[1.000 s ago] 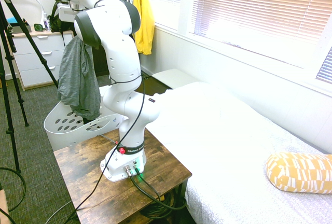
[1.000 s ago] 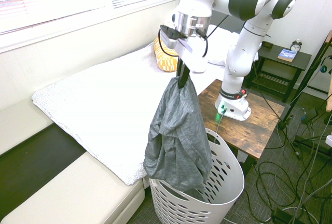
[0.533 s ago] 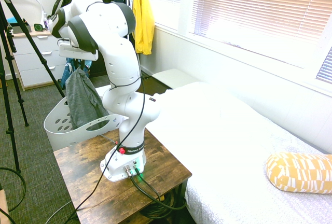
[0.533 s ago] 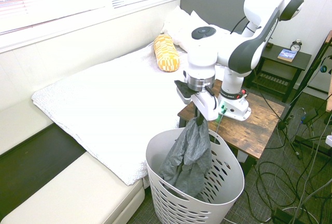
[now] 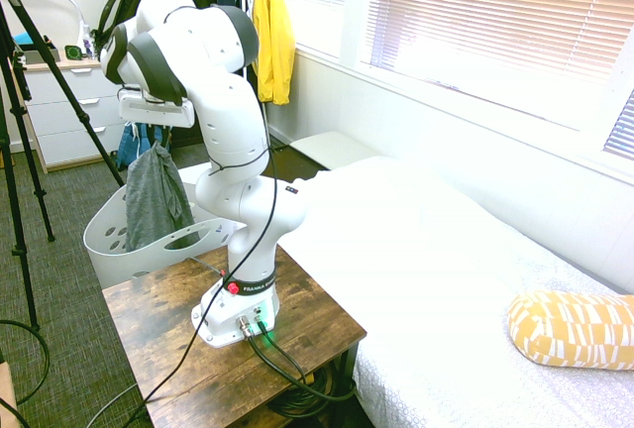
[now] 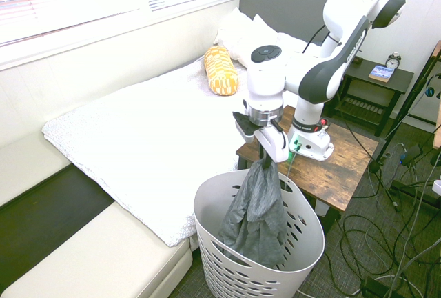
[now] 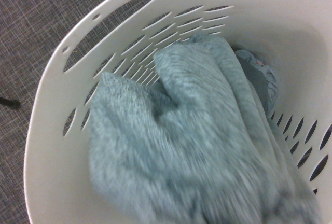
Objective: Put my clothes in the laundry bag
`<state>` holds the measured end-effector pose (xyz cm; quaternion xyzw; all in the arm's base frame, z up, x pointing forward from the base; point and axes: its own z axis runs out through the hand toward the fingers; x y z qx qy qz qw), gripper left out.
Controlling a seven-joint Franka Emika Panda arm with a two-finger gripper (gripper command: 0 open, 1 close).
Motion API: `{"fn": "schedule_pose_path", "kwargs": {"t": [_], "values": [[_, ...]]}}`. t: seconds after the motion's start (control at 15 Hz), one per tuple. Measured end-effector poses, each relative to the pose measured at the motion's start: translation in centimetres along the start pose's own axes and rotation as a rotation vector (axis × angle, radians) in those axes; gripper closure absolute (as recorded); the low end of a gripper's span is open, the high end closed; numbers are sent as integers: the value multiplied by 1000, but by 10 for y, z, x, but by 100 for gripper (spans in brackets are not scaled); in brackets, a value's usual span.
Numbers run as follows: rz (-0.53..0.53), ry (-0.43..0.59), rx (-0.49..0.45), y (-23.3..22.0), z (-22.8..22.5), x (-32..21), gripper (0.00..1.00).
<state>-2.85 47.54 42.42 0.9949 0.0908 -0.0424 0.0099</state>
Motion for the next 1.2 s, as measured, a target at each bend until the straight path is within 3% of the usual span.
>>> {"fn": "schedule_pose_path", "kwargs": {"t": [0.27,0.53,0.67,0.87,1.2], "values": [[61,13,2,15,-2,49,0],[195,97,3,67,-15,169,0],[286,126,-27,121,-9,236,0],[440,76,-12,246,-7,334,0],[653,77,7,442,-21,390,0]]}}
